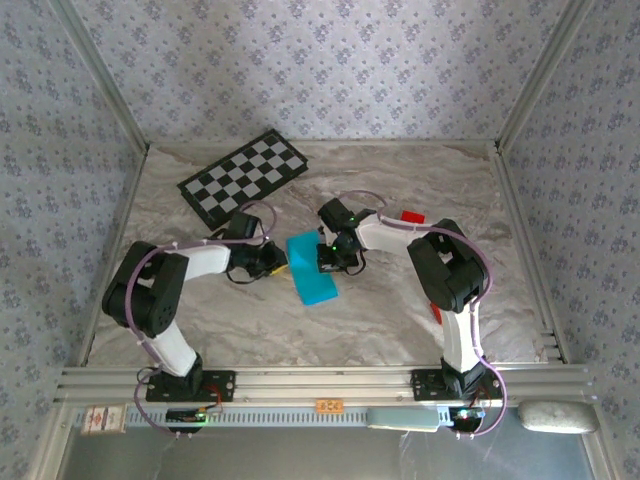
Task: Fold a paper plane with a square sheet of paper (pick it up from the middle)
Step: First fold the square sheet of paper in half at the center of the table.
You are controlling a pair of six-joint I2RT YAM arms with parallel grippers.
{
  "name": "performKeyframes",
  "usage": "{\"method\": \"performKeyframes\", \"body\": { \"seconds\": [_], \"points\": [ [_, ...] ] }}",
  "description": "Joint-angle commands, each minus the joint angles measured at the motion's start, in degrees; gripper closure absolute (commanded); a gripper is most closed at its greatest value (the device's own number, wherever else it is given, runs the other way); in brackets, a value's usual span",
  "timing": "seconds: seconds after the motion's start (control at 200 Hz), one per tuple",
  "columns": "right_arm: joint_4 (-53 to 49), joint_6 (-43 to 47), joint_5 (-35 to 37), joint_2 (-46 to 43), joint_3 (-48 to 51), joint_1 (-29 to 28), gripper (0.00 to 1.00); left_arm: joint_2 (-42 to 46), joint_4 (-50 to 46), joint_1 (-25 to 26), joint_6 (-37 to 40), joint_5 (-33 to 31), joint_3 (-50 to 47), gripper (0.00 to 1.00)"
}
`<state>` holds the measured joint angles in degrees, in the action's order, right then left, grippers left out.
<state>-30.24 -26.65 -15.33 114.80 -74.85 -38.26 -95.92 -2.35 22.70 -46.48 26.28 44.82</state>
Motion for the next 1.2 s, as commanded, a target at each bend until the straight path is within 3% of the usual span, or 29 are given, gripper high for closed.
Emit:
{"method": "performKeyframes", "body": {
  "seconds": [0.0, 0.215, 0.56, 0.795, 0.915, 1.069, 1.194],
  "points": [
    [-9.9, 1.6, 14.4, 7.0, 4.3, 1.1, 0.87, 4.0, -0.2, 1.6, 0.7, 1.8, 1.2, 0.84],
    [-10.0, 1.9, 14.1, 7.6, 3.8, 1.0, 0.87, -1.0, 4.2, 6.2, -0.9, 3.1, 4.9, 0.85],
    [-11.1, 4.0, 15.2, 8.1, 3.5, 1.0, 0.87, -10.5, 2.7, 1.7, 1.5, -0.5, 8.5, 0.86],
    [-12.8, 5.1, 17.1, 7.8, 2.8, 0.8, 0.86, -10.4, -3.3, -3.3, 9.0, -5.2, 10.5, 0.87],
    [-12.7, 5.1, 16.9, 7.9, 2.3, 0.8, 0.86, -9.9, -4.0, -4.4, 10.6, -4.2, 12.0, 0.88],
    [-13.0, 5.2, 16.6, 8.0, 2.3, 0.8, 0.86, -4.3, -3.0, -2.7, 8.4, -0.6, 12.7, 0.89],
    [-12.8, 5.2, 16.9, 7.9, 2.2, 0.8, 0.86, -1.1, -2.5, 0.8, 6.0, -3.3, 12.8, 0.89]
  ]
}}
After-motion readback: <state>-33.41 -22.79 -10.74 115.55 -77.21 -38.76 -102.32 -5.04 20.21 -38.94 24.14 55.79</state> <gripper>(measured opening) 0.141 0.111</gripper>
